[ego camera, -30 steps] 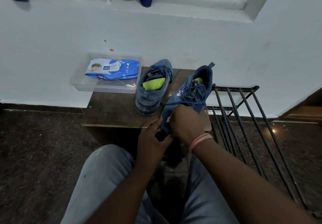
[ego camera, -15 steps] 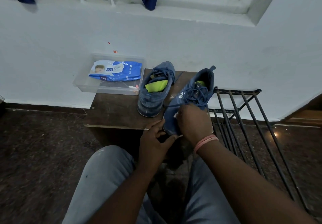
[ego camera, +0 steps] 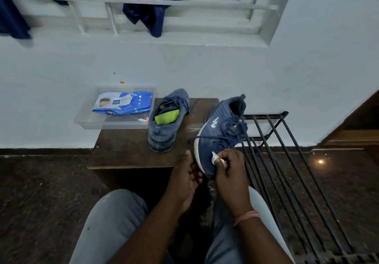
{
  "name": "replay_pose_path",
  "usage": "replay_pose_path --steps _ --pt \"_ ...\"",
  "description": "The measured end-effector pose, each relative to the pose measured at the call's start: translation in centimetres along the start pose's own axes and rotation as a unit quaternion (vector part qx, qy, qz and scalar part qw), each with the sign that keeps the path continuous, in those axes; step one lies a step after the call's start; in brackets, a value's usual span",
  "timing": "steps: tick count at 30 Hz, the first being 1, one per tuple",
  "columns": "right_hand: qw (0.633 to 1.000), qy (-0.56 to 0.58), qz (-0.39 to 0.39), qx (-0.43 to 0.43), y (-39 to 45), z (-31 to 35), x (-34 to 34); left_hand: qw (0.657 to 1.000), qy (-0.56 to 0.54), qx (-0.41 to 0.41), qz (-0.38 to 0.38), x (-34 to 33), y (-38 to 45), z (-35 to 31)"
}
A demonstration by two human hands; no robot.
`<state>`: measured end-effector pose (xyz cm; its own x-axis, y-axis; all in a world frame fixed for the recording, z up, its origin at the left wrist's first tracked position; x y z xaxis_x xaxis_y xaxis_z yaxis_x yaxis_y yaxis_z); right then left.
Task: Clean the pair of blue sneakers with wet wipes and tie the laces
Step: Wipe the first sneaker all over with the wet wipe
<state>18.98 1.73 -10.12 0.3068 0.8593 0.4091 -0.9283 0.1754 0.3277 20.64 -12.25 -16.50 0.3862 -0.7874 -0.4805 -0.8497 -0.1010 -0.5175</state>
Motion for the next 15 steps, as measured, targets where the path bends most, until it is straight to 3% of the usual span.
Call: replay_pose_path --steps 4,7,11,15 --pt "0.999 0.038 0.006 -0.017 0.5 -1.2 0.8 0.994 0.001 0.1 0.049 -3.1 -0.2 0.3" --pt "0.998 0.057 0.027 -0.013 0.7 -1.0 0.3 0.99 0.01 0.128 0.059 -4.1 0.3 -0.3" --pt "0.997 0.061 0.036 0.019 0.7 -0.3 0.2 0.983 0.111 0.125 0.081 -4.0 0.2 -1.5" --pt "0.994 0.073 0.032 0.074 0.4 1.9 0.4 0.991 0.063 0.074 0.096 -3.5 0.1 -3.1"
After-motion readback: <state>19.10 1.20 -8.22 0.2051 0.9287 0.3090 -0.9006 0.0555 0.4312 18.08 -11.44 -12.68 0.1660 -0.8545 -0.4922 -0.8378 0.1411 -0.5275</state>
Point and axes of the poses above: each hand's wrist, its own y-axis towards the middle knuckle, its own x-axis out of the back of the hand, z = x × y, the point moved 8 cm from there along y, towards the middle knuckle, and after that the axes turned 5 degrees about -z, right-handed, at the moved point
